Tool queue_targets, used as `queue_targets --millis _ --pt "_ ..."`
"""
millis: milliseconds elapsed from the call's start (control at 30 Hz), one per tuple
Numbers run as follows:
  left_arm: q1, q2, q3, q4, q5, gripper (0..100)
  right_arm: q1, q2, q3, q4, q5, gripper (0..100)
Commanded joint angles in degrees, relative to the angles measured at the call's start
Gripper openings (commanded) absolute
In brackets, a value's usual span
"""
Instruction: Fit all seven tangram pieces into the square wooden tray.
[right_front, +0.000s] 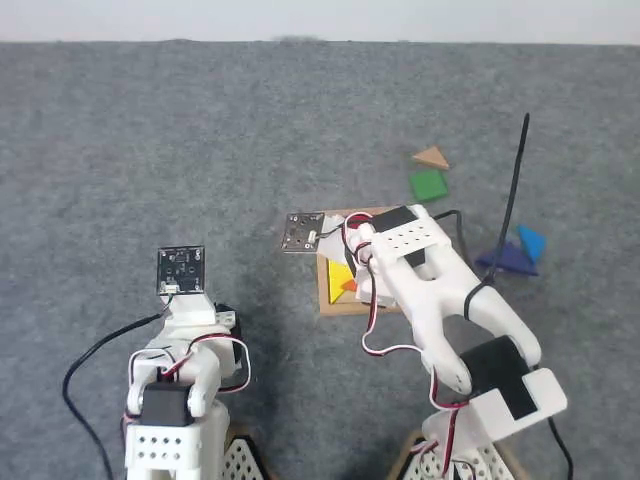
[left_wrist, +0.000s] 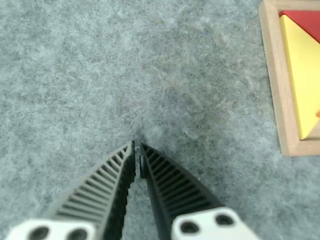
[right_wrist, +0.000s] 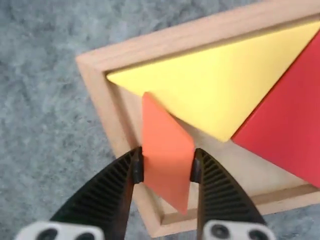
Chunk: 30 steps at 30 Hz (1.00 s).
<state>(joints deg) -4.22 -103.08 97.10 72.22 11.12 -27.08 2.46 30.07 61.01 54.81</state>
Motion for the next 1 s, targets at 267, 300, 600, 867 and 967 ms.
queue_targets --millis 267,300,600,867,967 --pt "-0.4 -1.1 -0.7 0.1 -0.6 1 -3.6 -6.1 -0.4 0.5 -2.7 18.0" --pt "-0.4 -1.1 -0.7 0.1 -0.6 1 -3.6 -7.7 -0.4 0.5 -3.8 18.0" --pt "-0.4 -1.1 -0.7 0.1 -0.6 1 3.1 -23.9 1.6 0.7 -19.9 0.6" --pt "-0.4 -1.1 -0.7 0.1 -0.6 1 8.1 -11.9 9.8 -9.8 -19.8 1.6" --pt "-0.4 -1.1 -0.7 0.1 -0.6 1 8.1 -8.4 9.7 -11.0 -19.8 1.6"
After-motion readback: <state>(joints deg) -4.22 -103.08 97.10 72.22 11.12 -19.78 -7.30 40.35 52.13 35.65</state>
